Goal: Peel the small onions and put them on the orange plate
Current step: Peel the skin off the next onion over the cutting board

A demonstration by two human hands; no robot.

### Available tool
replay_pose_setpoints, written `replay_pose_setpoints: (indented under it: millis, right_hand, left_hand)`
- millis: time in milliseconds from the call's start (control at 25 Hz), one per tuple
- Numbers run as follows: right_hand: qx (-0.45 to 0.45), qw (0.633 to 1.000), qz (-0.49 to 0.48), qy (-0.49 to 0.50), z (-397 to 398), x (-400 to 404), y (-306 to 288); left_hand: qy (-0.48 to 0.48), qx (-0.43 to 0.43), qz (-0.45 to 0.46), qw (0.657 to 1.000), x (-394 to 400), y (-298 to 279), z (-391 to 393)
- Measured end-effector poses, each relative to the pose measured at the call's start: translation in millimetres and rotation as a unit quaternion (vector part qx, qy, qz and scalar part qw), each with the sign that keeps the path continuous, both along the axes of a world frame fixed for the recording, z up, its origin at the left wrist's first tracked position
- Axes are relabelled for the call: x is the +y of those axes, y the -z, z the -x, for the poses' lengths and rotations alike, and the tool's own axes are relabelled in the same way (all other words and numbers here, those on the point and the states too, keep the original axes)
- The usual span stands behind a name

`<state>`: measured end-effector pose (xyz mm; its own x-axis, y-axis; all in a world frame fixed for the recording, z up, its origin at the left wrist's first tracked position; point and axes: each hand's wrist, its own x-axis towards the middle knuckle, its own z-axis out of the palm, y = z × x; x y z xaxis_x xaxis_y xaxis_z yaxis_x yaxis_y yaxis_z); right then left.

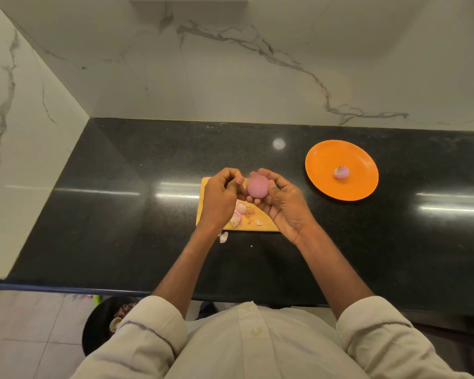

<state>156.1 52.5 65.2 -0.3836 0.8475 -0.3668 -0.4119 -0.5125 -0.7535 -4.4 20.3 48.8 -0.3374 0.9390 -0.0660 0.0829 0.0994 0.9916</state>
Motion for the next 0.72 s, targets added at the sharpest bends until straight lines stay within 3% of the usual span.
replay_pose_setpoints:
  millis: [160,440,720]
  right_hand:
    - [-0.011,1.000,-0.020,0.003,1.6,3.6,-3.3]
    - [-0.055,0.997,-0.053,-0.001,3.2,3.6,-5.8]
    - [-0.012,0.999,-0.037,-0.021,2.9,1.6,-8.8]
  left_hand:
    - [0.004,0.027,-0.054,0.998,-4.9,-7.0,2.9]
    - [0.015,0.178,-0.071,0.981,-0.9,-5.9,0.4]
    - [0.020,0.126,-0.054,0.990,-1.4,-3.1,0.6]
